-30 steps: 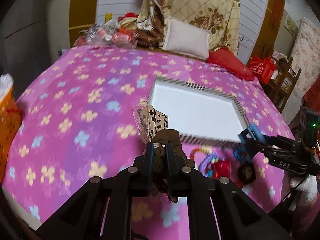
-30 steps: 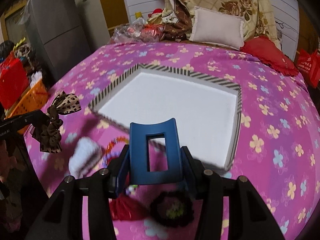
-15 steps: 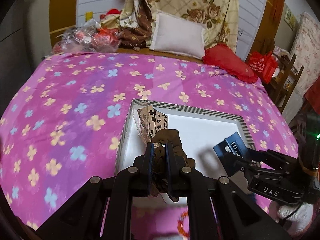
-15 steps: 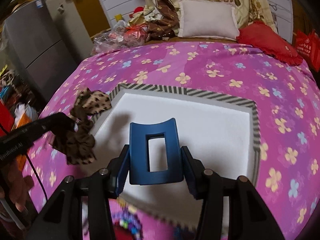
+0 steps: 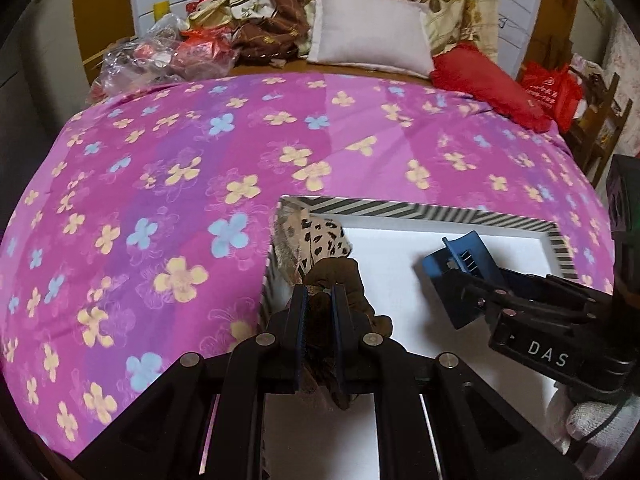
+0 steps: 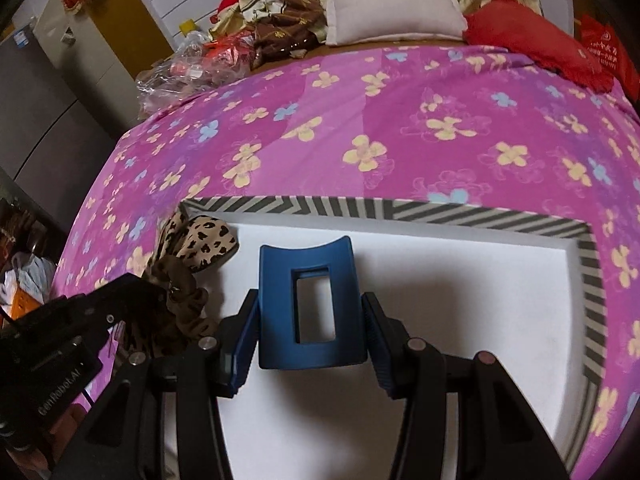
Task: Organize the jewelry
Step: 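Carry the brown scrunchie into the tray with the left tool while the right tool carries the claw clip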
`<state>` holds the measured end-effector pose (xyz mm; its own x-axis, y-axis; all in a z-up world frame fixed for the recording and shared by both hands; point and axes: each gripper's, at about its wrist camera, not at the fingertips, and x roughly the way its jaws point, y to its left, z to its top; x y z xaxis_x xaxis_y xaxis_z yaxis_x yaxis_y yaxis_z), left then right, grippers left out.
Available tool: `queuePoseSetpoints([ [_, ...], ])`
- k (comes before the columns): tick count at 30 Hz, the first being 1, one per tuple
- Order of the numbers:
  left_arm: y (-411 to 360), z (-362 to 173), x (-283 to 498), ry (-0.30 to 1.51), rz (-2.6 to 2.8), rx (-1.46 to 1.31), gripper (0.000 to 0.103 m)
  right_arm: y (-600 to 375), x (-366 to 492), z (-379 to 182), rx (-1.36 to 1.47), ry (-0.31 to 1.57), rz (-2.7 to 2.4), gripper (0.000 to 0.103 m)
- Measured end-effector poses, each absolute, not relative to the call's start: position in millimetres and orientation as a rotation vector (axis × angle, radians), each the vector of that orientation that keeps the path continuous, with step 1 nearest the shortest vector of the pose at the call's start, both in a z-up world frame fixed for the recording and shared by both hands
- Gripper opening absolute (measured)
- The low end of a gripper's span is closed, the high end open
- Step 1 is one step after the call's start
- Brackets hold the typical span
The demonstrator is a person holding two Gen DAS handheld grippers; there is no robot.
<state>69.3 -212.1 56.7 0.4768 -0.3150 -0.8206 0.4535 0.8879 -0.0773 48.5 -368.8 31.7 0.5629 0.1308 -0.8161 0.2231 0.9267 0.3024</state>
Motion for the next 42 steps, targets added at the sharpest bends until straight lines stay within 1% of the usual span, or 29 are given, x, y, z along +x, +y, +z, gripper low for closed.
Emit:
queuePoseSetpoints([
  [5, -208.4, 47.4, 77.0, 0.984, -0.438, 0.138, 0.003, -366.1, 57.5, 19.7, 0.431, 0.994, -0.037, 0.053],
  [6, -207.2, 46.1, 77.5, 0.984, -0.429, 0.133, 0.004, -367.7, 57.1, 18.5, 0.45, 0.985, -0.029, 0.053],
  [7, -206.1, 45.5, 77.4, 0.984, -0.425, 0.13, 0.008, -369.9, 56.4, 17.9, 0.475, 0.978, -0.019, 0.053],
  [8, -205.3, 45.5, 77.1, 0.984, -0.424, 0.127, 0.009, -372.8, 55.6, 17.1, 0.504, 0.972, -0.005, 0.057],
  [9, -204.0, 46.2, 76.4, 0.985, -0.421, 0.123, 0.013, -376.5, 54.6, 16.4, 0.538, 0.967, 0.007, 0.066],
  [11, -200.5, 49.7, 74.0, 0.982, -0.429, 0.1, 0.019, -384.1, 48.7, 18.6, 0.585, 0.95, 0.008, 0.073],
  [13, -196.0, 55.0, 69.4, 0.976, -0.434, 0.08, 0.026, -387.6, 41.5, 24.7, 0.59, 0.939, 0.016, 0.073],
  [14, -194.2, 58.3, 66.0, 0.97, -0.432, 0.078, 0.027, -388.4, 38.1, 27.9, 0.585, 0.938, 0.015, 0.073],
  [25, -169.4, 96.5, -12.1, 0.879, -0.391, 0.104, 0.027, -385.7, -53.7, 81.1, 0.434, 0.9, 0.037, 0.073],
  [34, -152.6, 96.8, -75.3, 0.869, -0.354, 0.118, 0.027, -374.2, -134.5, 86.8, 0.337, 0.893, 0.026, 0.074],
  [42, -138.4, 95.9, -114.7, 0.842, -0.314, 0.123, 0.027, -370.4, -181.1, 87.9, 0.301, 0.877, 0.005, 0.074],
])
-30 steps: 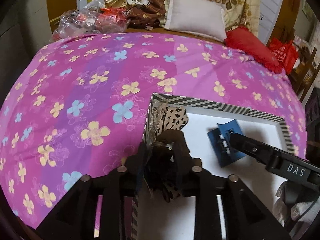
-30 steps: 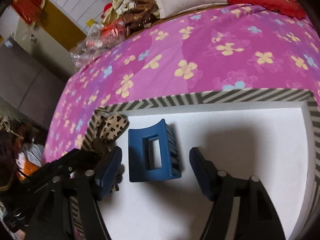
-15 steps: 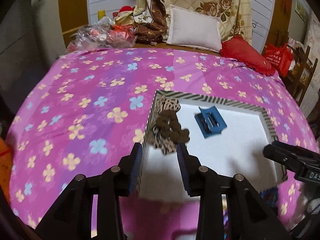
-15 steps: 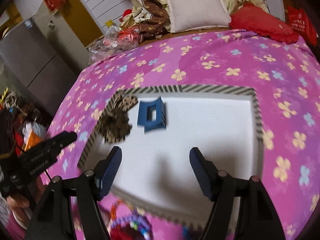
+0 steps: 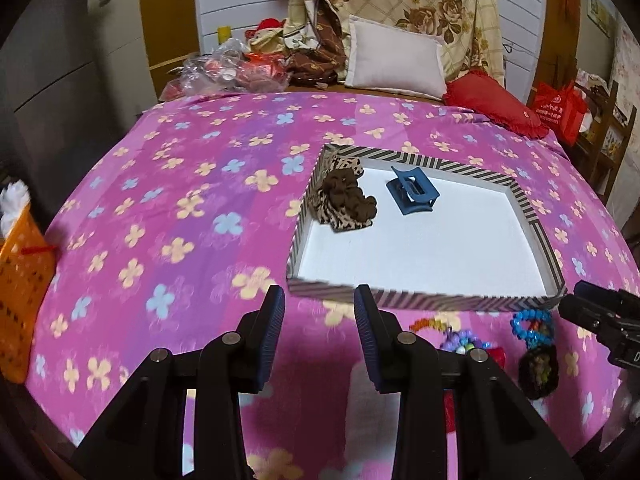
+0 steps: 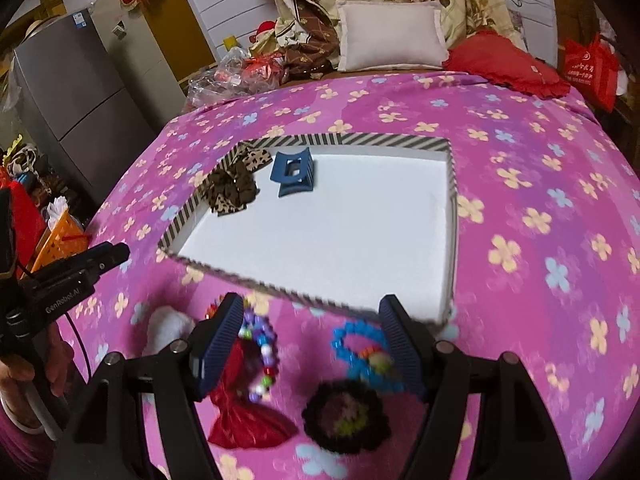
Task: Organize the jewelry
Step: 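Carry the brown scrunchie into the tray with the left tool while the right tool carries the claw clip, then grasp the white fluffy hair tie with the left tool while the right tool grasps the red bow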
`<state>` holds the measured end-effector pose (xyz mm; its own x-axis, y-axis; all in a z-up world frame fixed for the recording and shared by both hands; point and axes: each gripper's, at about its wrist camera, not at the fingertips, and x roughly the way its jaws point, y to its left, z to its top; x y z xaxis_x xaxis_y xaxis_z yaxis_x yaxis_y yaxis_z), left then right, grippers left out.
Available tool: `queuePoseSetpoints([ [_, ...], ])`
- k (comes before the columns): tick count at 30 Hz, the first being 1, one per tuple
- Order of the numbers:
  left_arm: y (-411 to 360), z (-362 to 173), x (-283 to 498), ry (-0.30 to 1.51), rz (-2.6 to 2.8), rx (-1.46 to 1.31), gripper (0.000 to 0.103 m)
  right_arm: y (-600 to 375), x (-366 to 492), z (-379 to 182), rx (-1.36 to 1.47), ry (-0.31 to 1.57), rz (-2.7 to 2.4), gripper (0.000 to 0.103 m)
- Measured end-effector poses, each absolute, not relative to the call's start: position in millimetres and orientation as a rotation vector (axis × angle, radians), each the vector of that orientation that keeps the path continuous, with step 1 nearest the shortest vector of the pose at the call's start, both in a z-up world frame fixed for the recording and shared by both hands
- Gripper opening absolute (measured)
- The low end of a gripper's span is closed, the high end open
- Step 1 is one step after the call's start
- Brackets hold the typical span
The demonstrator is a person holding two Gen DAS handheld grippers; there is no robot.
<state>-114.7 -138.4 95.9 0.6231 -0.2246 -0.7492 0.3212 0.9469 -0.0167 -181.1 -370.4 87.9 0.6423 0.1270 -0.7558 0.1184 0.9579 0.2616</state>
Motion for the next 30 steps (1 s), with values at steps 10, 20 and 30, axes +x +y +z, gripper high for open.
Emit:
queuePoseSetpoints([
  [10, -120.5, 87.9, -144.1, 0.857, -0.29, 0.097, 0.027, -354.2, -209.7, 89.8, 0.243, 0.864, 0.0, 0.074],
  [20, -106.1, 78.3, -158.4, 0.904, -0.294, 0.025, 0.027, -340.1, -222.4, 81.2, 0.198, 0.895, 0.032, 0.081],
  [30, -107.7, 67.1, -164.7, 0.954, -0.334, -0.024, 0.027, -311.6, -224.8, 71.5, 0.1, 0.914, 0.106, 0.08],
])
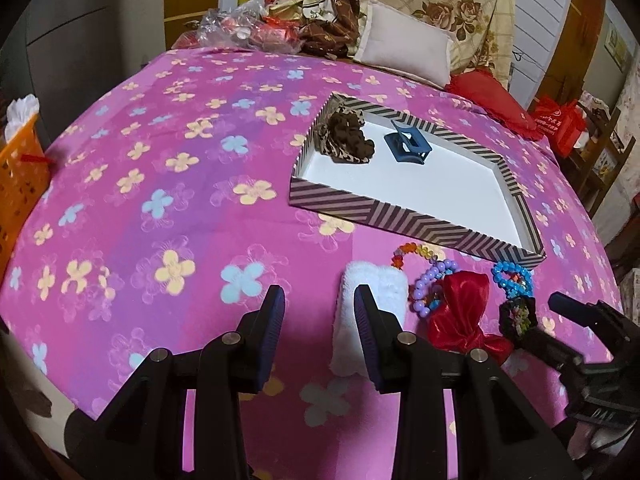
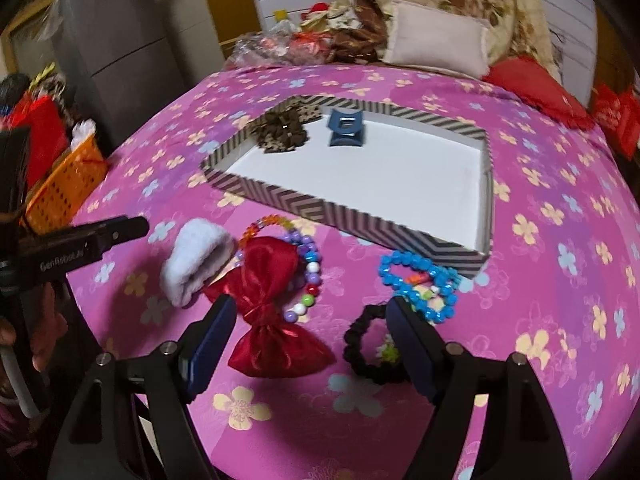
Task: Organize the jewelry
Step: 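Grasp the white fluffy hair tie with the left tool while the right tool grasps the red bow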
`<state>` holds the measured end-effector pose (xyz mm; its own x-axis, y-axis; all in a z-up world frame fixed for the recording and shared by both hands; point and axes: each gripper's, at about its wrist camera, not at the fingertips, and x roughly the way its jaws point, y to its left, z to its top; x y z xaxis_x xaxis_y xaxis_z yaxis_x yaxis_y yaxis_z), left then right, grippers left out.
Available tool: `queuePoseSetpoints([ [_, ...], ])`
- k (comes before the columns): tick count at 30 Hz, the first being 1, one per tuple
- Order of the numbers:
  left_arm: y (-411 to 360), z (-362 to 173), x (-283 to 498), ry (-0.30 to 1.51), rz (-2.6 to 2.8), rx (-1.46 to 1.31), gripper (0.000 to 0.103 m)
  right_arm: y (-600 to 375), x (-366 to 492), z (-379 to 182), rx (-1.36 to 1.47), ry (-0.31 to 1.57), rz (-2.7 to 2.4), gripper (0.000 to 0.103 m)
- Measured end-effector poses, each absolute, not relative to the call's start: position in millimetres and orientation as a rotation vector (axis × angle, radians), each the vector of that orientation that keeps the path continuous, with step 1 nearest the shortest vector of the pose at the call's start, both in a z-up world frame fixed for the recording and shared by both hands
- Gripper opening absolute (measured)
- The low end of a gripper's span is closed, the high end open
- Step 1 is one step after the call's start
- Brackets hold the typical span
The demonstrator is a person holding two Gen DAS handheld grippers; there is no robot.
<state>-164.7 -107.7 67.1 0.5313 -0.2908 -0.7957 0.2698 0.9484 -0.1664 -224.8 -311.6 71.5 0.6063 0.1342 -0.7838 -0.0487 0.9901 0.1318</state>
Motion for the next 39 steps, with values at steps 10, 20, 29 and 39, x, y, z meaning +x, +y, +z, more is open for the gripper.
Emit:
queuePoseSetpoints([
  [10, -112.6, 62.4, -167.0, 0.992, -0.388, -0.062, 0.027, -293.9, -223.4, 60.9, 0.057, 0.932, 0.146, 0.08],
  [20, -114.5, 59.1, -167.0, 1.003, -0.389, -0.066, 0.027, -283.7, -219.8, 54.3, 0.03, 0.936, 0.155, 0.08],
  [29, -108.3, 55.1, -165.3, 1.026, -0.393, -0.104, 0.027, -273.2, -214.9, 47.7, -0.017, 0.937, 0.166, 0.08],
  [39, -112.6, 54.4, -164.3, 1.043, -0.416, -0.122, 0.028, -261.6, -200.0, 22.5, -0.064, 0.996, 0.199, 0.056],
])
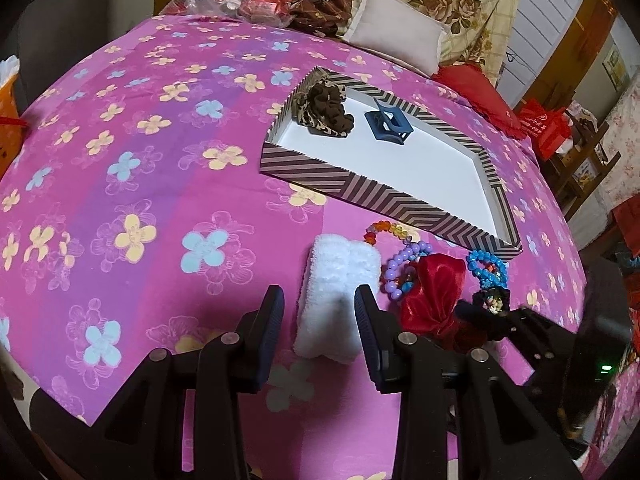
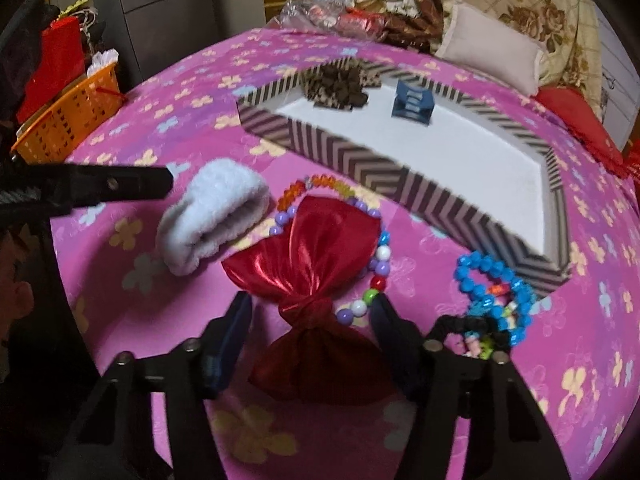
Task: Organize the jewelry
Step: 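Grasp the white fluffy hair tie with the left tool while the right tool grasps the red bow, then place the white hair tie in the tray with the left tool while the right tool places the bow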
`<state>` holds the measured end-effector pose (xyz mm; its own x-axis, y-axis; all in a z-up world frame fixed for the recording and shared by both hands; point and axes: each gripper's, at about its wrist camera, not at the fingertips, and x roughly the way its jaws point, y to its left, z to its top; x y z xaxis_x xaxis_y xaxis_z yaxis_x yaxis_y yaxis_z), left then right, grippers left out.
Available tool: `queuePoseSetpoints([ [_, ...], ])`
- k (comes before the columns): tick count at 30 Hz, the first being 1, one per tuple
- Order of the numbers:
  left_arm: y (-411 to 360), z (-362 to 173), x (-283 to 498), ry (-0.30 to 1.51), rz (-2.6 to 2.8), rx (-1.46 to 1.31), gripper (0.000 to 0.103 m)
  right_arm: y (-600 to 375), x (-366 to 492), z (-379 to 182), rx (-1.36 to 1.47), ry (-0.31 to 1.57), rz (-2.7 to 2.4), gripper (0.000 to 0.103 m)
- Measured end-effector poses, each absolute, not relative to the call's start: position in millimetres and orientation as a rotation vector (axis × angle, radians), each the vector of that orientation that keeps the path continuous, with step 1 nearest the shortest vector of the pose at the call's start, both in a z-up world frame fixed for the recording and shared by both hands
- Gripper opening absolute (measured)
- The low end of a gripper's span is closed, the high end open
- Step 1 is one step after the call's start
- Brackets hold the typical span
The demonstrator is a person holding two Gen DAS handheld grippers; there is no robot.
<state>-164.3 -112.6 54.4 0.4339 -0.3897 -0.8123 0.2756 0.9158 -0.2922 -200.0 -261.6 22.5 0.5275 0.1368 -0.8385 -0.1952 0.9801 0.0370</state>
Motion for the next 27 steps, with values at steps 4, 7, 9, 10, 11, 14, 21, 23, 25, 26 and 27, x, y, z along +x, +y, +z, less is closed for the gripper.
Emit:
queuePoseSetpoints([
  [4, -116.1, 53.7, -163.8, 1.054, -0.439, -0.13, 0.033, -266.3, -201.1, 20.4, -0.037, 0.988, 0.208, 0.031],
  [7, -119.2, 51.2, -163.4, 1.066, -0.463, -0.141, 0.036, -270.9, -202.3, 22.6, -0.017, 0.983, 0.217, 0.022],
  [9, -121.4, 48.8, -163.8, 1.074, -0.475, -0.14, 0.037, -276.2, -203.8, 24.7, 0.005, 0.977, 0.216, 0.02],
  [10, -122.7, 47.4, -164.2, 1.078, -0.48, -0.136, 0.038, -278.6, -204.4, 25.7, 0.017, 0.975, 0.216, 0.02],
  [11, -124.7, 45.8, -164.6, 1.084, -0.487, -0.129, 0.038, -282.2, -205.4, 27.2, 0.036, 0.972, 0.218, 0.02],
  [14, -131.0, 41.8, -165.3, 1.093, -0.495, -0.098, 0.038, -289.4, -205.6, 32.6, 0.058, 0.959, 0.21, 0.02],
  [21, -141.4, 32.8, -165.4, 1.088, -0.47, -0.026, 0.038, -294.5, -205.1, 45.0, 0.092, 0.928, 0.22, 0.02],
  [23, -141.7, 31.5, -165.2, 1.077, -0.461, -0.007, 0.029, -295.2, -204.9, 47.0, 0.096, 0.924, 0.222, 0.02],
  [25, -141.9, 31.3, -164.5, 1.068, -0.456, 0.018, 0.018, -296.0, -204.6, 49.2, 0.105, 0.92, 0.224, 0.02],
  [26, -141.3, 31.8, -164.8, 1.062, -0.464, 0.019, 0.016, -296.4, -204.4, 49.9, 0.108, 0.919, 0.225, 0.02],
  [27, -140.6, 32.7, -165.0, 1.057, -0.466, 0.018, 0.014, -296.7, -204.3, 50.8, 0.111, 0.918, 0.226, 0.02],
])
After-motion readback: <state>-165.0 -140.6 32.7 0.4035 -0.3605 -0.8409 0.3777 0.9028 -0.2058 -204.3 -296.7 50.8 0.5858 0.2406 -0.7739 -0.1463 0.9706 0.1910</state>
